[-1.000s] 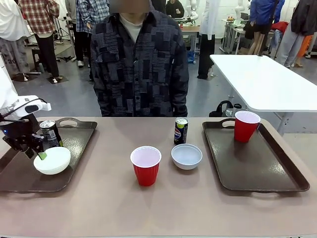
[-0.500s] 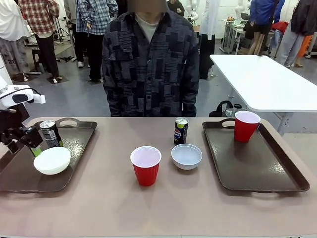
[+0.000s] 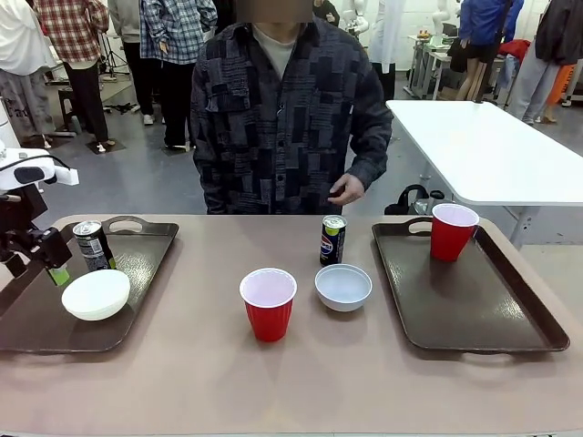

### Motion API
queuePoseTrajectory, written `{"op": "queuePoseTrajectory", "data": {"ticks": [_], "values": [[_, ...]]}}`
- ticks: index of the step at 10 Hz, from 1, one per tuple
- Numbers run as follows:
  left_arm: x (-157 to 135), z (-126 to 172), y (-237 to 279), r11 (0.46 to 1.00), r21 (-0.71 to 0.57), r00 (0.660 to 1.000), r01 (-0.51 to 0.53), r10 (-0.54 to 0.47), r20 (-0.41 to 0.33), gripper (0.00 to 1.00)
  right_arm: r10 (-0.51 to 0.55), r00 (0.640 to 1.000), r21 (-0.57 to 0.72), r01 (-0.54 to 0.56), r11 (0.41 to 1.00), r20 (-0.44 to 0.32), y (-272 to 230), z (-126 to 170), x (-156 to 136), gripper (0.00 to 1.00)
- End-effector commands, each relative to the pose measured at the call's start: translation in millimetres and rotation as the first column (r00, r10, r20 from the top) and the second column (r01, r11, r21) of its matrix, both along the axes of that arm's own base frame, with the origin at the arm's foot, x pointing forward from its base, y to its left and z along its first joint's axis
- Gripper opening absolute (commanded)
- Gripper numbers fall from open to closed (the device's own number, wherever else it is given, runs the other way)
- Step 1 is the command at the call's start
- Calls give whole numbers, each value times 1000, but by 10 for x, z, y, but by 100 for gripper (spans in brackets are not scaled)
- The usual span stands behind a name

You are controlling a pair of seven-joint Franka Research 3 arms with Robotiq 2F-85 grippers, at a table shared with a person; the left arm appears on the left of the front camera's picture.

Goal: Prepare tableware on both trays.
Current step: Pick up a Picnic Bowl from the table and place it on a Handle tray.

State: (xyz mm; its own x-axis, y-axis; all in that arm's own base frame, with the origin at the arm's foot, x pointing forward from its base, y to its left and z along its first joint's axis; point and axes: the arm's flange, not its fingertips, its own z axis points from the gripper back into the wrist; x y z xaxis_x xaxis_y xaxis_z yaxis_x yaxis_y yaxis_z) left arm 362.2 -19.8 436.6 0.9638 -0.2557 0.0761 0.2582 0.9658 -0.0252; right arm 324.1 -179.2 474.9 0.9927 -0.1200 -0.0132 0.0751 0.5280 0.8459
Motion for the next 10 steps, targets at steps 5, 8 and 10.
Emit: {"op": "queuePoseTrajectory", "data": {"ticks": [5, 8, 10], "values": [[133, 397, 316, 915, -401, 999, -43, 36, -25, 87, 47, 998, 32, -46, 998, -52, 239, 26, -109, 100], [250, 585, 859, 676, -734, 997, -67, 79, -19, 87, 8, 998, -102, -15, 995, -69, 746, -183, -252, 100], [242, 527, 1102, 568, -817, 994, -92, 94, -47, 87, 65, 998, -344, -56, 937, 14, 1287, 105, -489, 100]]}}
